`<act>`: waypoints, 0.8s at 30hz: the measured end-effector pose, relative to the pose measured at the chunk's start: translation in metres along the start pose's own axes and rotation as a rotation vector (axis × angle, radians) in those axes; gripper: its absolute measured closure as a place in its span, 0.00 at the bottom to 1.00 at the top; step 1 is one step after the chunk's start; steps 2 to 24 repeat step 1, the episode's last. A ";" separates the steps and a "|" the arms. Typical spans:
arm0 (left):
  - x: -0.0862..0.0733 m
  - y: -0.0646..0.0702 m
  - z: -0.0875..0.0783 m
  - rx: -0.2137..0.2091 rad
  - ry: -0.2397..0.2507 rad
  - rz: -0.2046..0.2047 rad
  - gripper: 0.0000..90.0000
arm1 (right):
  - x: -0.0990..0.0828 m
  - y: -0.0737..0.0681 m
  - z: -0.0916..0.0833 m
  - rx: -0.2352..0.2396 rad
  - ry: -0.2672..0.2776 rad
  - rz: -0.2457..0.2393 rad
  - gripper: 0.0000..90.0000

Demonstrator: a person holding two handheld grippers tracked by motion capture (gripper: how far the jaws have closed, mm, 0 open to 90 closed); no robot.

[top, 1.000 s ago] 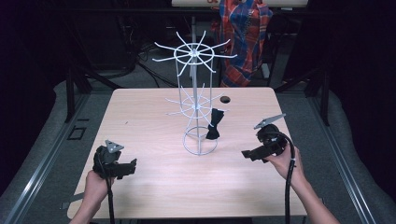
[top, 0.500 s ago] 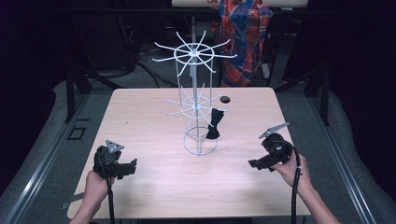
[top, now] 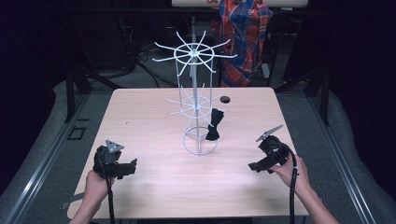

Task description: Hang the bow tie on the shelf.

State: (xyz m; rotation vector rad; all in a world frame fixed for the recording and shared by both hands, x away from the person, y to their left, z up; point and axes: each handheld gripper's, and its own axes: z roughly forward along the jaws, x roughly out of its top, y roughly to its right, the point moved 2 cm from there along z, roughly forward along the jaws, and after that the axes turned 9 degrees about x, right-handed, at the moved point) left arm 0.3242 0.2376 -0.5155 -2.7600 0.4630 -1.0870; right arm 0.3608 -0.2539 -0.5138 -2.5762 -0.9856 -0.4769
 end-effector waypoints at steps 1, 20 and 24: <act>0.000 0.000 0.000 0.000 0.000 0.000 0.17 | 0.000 0.000 0.000 0.000 0.000 0.000 0.10; 0.000 0.000 0.000 0.000 0.000 0.000 0.17 | 0.000 0.000 0.000 0.000 0.000 0.000 0.10; 0.000 0.000 0.000 0.000 0.000 0.000 0.17 | 0.000 0.000 0.000 0.000 0.000 0.000 0.10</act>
